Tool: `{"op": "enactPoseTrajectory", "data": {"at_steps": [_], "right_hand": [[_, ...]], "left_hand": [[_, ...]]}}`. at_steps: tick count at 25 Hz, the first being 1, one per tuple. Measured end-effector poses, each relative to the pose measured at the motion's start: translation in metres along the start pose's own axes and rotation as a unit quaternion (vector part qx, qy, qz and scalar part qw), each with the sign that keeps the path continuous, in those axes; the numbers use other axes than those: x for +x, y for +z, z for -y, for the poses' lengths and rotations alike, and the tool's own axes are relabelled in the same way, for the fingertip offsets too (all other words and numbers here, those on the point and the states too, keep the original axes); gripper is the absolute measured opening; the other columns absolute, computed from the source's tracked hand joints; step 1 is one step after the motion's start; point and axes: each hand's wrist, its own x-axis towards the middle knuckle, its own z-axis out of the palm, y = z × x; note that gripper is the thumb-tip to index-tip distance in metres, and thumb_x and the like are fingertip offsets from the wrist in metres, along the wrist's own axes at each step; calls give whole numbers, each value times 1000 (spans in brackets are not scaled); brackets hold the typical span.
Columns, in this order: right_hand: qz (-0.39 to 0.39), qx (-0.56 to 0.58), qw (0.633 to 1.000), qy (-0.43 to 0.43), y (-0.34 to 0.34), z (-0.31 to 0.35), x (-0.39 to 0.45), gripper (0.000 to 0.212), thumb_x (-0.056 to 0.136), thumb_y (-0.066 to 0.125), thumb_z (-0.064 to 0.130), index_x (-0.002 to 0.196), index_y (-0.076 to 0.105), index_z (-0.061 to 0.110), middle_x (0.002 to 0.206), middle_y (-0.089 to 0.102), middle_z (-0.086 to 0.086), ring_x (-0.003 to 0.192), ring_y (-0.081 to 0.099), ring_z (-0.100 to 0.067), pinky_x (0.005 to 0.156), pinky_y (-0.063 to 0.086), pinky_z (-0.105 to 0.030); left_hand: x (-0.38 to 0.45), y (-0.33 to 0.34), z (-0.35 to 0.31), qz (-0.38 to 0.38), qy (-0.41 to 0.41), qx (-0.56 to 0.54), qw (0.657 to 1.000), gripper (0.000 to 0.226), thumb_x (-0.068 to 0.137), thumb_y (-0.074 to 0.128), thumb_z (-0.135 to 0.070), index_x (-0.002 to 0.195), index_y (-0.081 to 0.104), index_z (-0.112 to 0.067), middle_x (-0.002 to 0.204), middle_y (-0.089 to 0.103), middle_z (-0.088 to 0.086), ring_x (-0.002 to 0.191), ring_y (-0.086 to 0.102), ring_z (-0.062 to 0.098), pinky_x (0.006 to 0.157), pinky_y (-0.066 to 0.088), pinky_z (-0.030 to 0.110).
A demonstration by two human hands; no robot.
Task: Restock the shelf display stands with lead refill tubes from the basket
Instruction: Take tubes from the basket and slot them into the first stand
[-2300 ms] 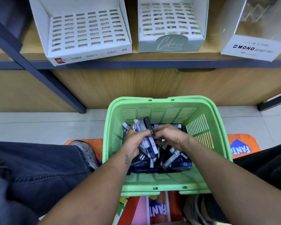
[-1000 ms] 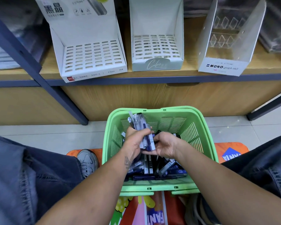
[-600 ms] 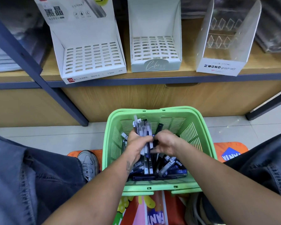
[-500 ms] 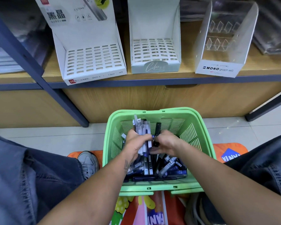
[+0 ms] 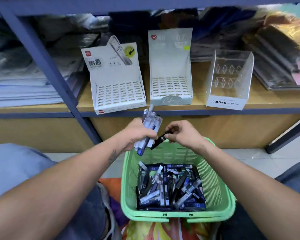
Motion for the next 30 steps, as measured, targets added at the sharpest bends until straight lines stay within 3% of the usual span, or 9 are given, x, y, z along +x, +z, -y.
{"op": "enactPoseTrajectory", "data": {"at_steps": [3, 6, 9, 12, 15, 18, 20, 25, 30], "right_hand": [[-23, -8, 996, -84, -11, 40, 4, 16, 86, 76, 4, 99, 74, 11, 80, 73, -3, 64, 65, -7, 68, 51, -23], [-81, -30, 987, -134, -15, 86, 19, 21, 82, 78, 4, 94, 70, 19, 74, 68, 7, 56, 60, 2, 68, 51, -25], [-146, -10, 974, -175, -10, 136, 43, 20, 83, 78, 8, 96, 73, 22, 82, 72, 8, 69, 68, -6, 75, 56, -27], [-193, -22, 959, -206, 5, 175, 73, 20, 87, 76, 11, 106, 73, 19, 92, 71, 8, 79, 68, -8, 81, 56, -28], [-232, -51, 943, -235, 27, 197, 112, 16, 86, 76, 12, 100, 71, 18, 88, 70, 7, 80, 66, -13, 80, 57, -38], [-219, -94, 933, -268, 52, 212, 148, 13, 87, 74, 13, 97, 71, 20, 91, 73, 3, 86, 68, -16, 79, 57, -40], [-199, -116, 932, -281, 65, 218, 162, 15, 89, 71, 11, 102, 71, 19, 96, 74, 0, 89, 69, -17, 81, 57, -37], [-198, -160, 915, -312, 83, 223, 178, 19, 89, 70, 8, 106, 70, 16, 100, 75, -6, 92, 70, -23, 80, 57, -43], [-177, -145, 923, -308, 86, 226, 178, 16, 87, 70, 8, 101, 72, 16, 95, 75, -5, 90, 69, -22, 80, 56, -41]], "left_hand": [[-16, -28, -42, 3, 15, -26, 1000, 21, 70, 71, 12, 83, 64, -3, 67, 64, 13, 60, 66, 26, 58, 59, 33], [-19, -62, -69, -18, 11, -77, 997, 20, 74, 65, 16, 80, 59, -2, 60, 62, 15, 49, 64, 25, 47, 55, 31], [-21, -104, -83, -38, -18, -105, 994, 20, 82, 59, 13, 71, 57, -3, 51, 61, 12, 42, 62, 21, 42, 52, 26], [-16, -148, -85, -69, -41, -123, 989, 16, 80, 63, 11, 76, 58, -4, 57, 61, 13, 47, 63, 23, 46, 53, 28], [-11, -180, -80, -101, -41, -143, 984, 17, 75, 65, 13, 81, 62, -3, 74, 66, 19, 54, 66, 28, 50, 56, 35], [-4, -203, -68, -150, -42, -141, 978, 23, 66, 72, 12, 83, 63, -1, 79, 70, 21, 60, 70, 30, 53, 58, 39], [2, -211, -62, -191, -34, -111, 975, 42, 50, 79, 8, 89, 64, 1, 85, 71, 22, 67, 72, 34, 61, 61, 45], [11, -209, -50, -250, -28, -92, 963, 65, 39, 81, 2, 101, 61, 0, 94, 69, 21, 79, 71, 38, 69, 61, 54], [18, -209, -37, -291, -21, -113, 950, 57, 37, 81, -4, 89, 57, -5, 96, 68, 20, 84, 70, 38, 74, 61, 53]]}}
